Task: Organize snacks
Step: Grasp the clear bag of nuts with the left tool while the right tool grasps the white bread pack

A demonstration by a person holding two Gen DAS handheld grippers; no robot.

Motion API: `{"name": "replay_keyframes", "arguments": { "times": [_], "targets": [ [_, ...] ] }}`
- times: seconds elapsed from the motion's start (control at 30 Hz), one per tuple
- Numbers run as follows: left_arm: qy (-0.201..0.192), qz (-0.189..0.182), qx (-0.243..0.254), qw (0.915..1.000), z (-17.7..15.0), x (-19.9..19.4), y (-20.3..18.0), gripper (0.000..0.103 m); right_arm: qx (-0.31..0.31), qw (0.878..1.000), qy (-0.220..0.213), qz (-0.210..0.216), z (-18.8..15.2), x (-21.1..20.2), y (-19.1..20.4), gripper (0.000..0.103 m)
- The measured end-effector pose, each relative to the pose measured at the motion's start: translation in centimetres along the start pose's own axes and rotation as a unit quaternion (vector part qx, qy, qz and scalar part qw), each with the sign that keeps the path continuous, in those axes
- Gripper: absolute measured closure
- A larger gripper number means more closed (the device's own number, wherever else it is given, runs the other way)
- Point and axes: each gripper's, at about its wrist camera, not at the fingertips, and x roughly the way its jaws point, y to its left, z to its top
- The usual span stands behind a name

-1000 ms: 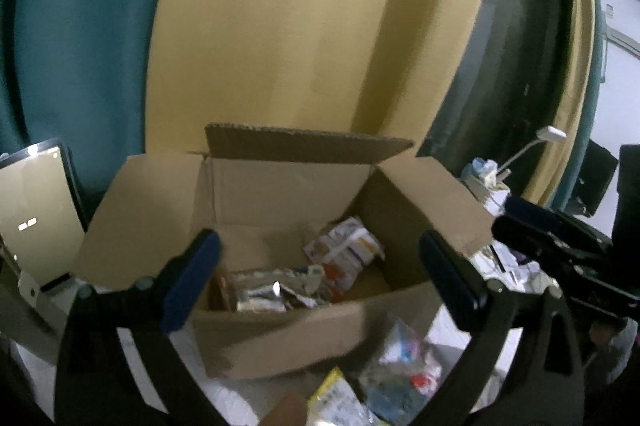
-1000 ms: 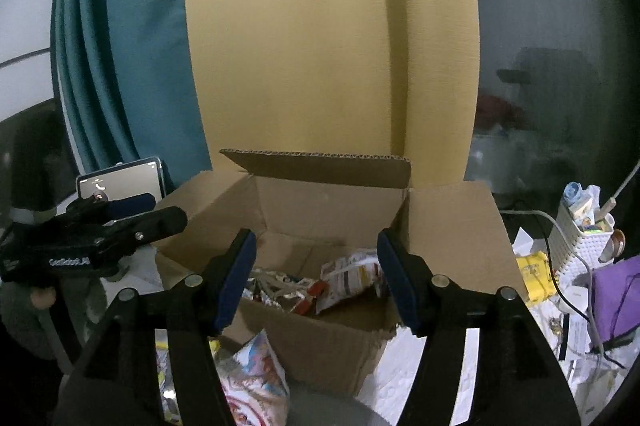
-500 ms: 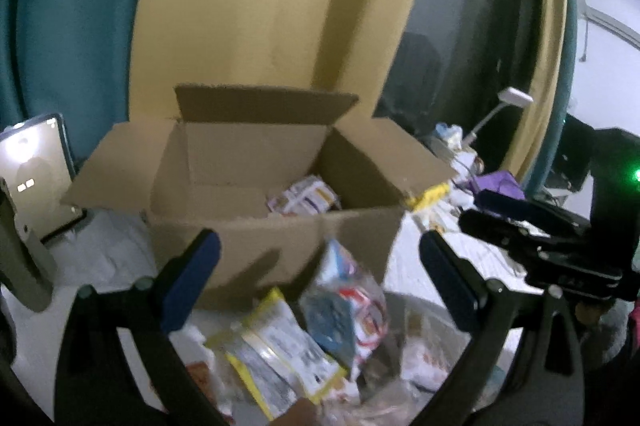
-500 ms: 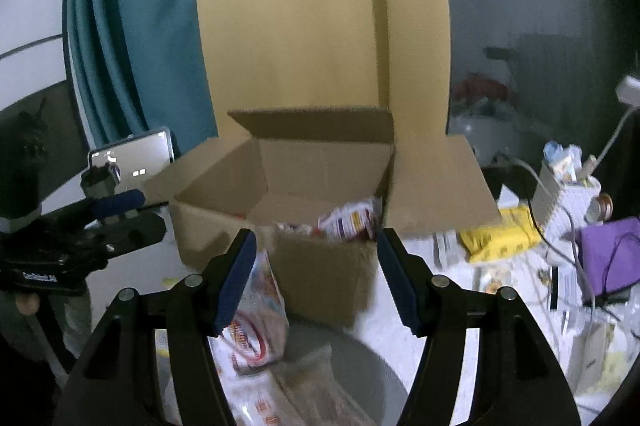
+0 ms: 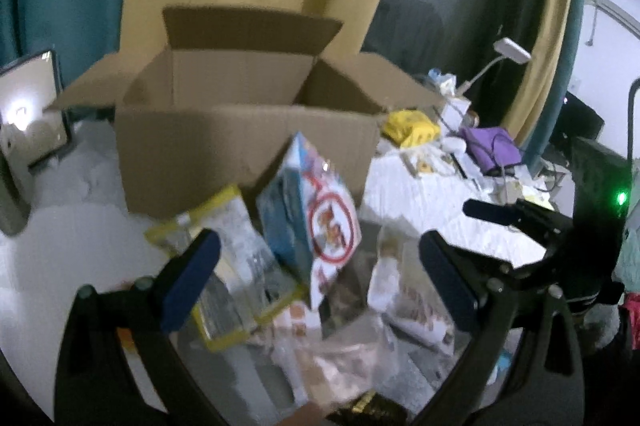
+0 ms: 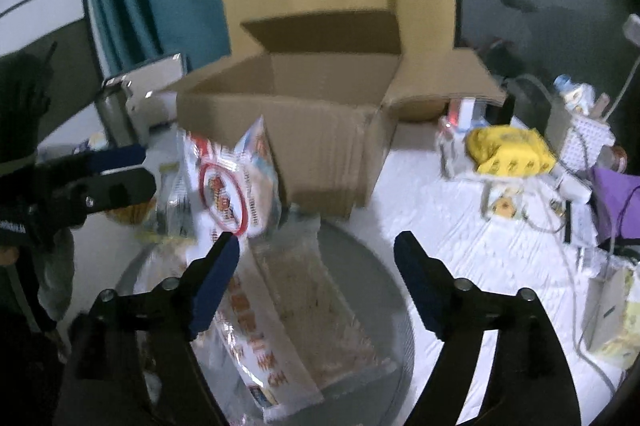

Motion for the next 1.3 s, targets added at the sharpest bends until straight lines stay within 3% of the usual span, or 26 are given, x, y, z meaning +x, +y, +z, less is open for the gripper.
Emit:
{"name": "replay_keyframes", "arguments": {
  "times": [0.43,0.83,1.0,1.17,1.3],
  "targets": [
    [0.072,0.014,-0.005,0.9973,-4.7,1.6,-1.1,0.003,-0.029,0.994,0.073,0.079,-3.9,2.8,0.2,0.017],
    [0.123,0.035,0.019,0.9916,-6.6,3.1,-2.2,0.003,-0.051,0.991,0.076,0.097,-4.4,2.9,0.5,0.017],
    [0.130,0.039,0.029,0.9903,-6.9,3.7,-2.6,0.003,-0.074,0.991,0.080,0.074,-4.5,3.5,1.5,0.014],
    [0.141,0.041,0.049,0.9879,-7.2,4.5,-3.4,0.003,-0.059,0.993,0.079,0.060,-4.3,4.1,1.2,0.014],
    [0.138,0.040,0.055,0.9882,-7.2,4.3,-3.5,0.023,-0.047,0.995,0.076,0.052,-4.3,4.4,0.9,0.014]
  ]
}}
